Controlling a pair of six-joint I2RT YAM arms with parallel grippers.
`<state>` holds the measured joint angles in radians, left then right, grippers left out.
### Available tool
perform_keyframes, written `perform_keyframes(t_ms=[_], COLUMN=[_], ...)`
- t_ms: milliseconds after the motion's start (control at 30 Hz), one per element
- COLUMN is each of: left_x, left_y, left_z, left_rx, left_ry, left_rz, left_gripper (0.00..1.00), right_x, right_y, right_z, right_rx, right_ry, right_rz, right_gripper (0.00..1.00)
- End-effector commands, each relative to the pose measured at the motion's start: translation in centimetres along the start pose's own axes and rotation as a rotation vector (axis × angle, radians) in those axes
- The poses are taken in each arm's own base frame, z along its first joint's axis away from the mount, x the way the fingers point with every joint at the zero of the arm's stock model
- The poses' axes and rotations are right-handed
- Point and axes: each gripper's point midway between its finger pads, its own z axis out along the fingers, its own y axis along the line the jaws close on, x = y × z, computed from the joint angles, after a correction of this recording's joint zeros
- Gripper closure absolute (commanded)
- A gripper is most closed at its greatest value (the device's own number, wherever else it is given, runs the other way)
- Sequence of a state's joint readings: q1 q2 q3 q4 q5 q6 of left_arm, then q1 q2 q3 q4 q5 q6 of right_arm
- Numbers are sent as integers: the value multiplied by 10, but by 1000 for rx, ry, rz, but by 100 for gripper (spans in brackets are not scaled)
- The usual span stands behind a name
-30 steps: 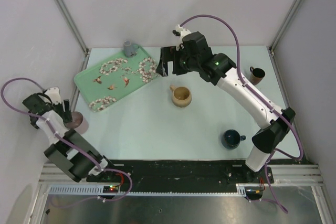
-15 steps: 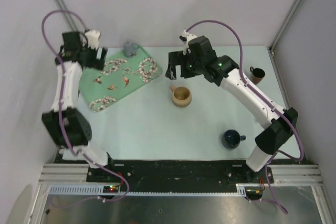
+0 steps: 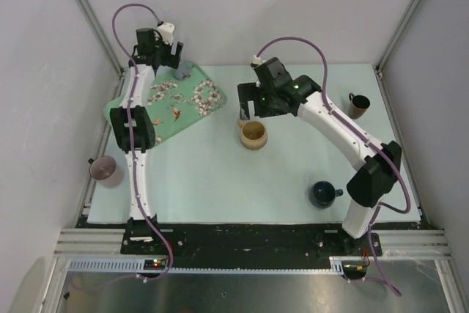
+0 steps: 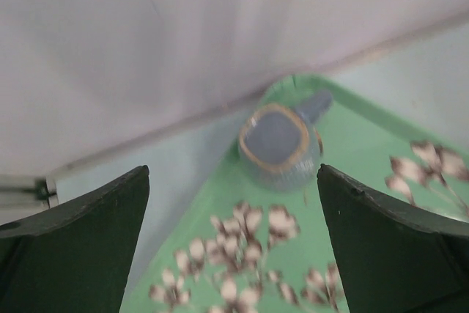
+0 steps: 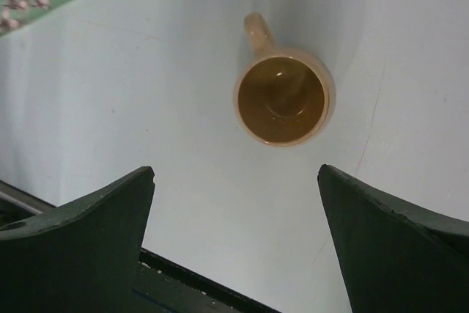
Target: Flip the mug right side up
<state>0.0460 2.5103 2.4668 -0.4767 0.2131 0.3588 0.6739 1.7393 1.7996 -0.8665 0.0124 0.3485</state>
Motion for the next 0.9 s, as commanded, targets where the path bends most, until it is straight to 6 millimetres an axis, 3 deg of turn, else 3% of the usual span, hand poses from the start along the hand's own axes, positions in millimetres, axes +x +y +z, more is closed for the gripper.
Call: perform_keyframes(t_ms=[0, 167, 267, 400, 533, 633, 867], left_x=[-96, -90, -81, -56, -49, -18, 9], left_y=[32, 15, -3, 4, 2, -10, -30], left_z=[6, 35, 46, 63, 68, 73, 52], left_rx=[-100, -39, -26, -97, -87, -7, 140], left_ry=[-412, -494, -472, -387, -364, -275, -156], left_rz=[23, 119, 319, 583, 638, 693, 743], left_gripper=[0, 0, 0, 0, 1, 4, 16], right_x=[10, 12, 7, 0, 2, 2, -5], right_y=[0, 0, 0, 1, -1, -6, -11], right_z=[5, 7, 7, 8, 11, 10, 1], right_rx=[86, 163, 187, 198, 204, 224, 252], right_ry=[73, 124, 132, 133, 145, 150, 122], right_rz=[6, -51, -83, -105, -123, -138, -154], right_gripper=[1, 0, 1, 1, 1, 1, 1])
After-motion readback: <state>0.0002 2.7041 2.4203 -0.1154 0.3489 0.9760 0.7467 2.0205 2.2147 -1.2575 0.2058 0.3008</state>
